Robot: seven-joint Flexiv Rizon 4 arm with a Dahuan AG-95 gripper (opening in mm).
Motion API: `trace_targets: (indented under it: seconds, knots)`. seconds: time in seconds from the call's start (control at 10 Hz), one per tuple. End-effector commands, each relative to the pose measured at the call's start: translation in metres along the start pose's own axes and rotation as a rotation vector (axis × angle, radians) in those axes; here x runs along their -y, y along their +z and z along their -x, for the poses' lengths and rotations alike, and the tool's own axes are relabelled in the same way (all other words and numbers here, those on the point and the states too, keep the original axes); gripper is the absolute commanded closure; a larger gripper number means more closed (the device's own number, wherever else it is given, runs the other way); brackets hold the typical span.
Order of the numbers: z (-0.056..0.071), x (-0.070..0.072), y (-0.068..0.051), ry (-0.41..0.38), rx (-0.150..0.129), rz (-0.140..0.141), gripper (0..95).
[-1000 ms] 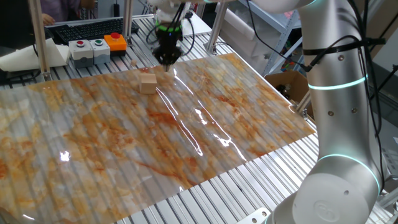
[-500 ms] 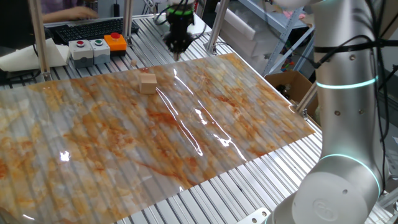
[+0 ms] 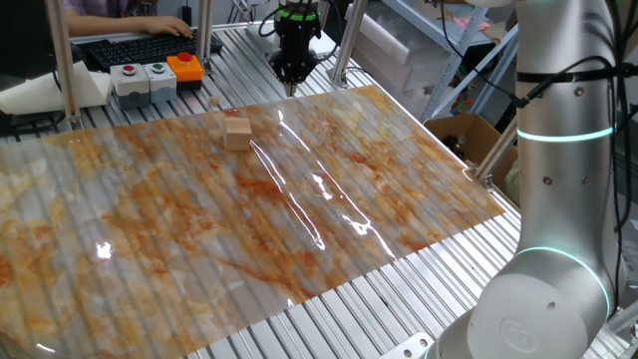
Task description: Use the gripper to push the small block from left to right
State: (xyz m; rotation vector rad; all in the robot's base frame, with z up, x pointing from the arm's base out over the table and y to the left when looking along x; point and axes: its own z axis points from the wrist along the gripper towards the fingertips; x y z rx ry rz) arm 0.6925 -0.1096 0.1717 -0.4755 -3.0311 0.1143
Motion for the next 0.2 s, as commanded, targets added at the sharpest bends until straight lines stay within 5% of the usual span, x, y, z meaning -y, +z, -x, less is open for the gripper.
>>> trace_targets:
  seconds: [0.1, 0.2]
  knots:
    - [-0.0039, 0.0023, 0.0028, -0.003, 0.005, -0.003, 95.0]
    - [-0.0047, 0.0031, 0.0041, -0.001, 0.004, -0.005, 95.0]
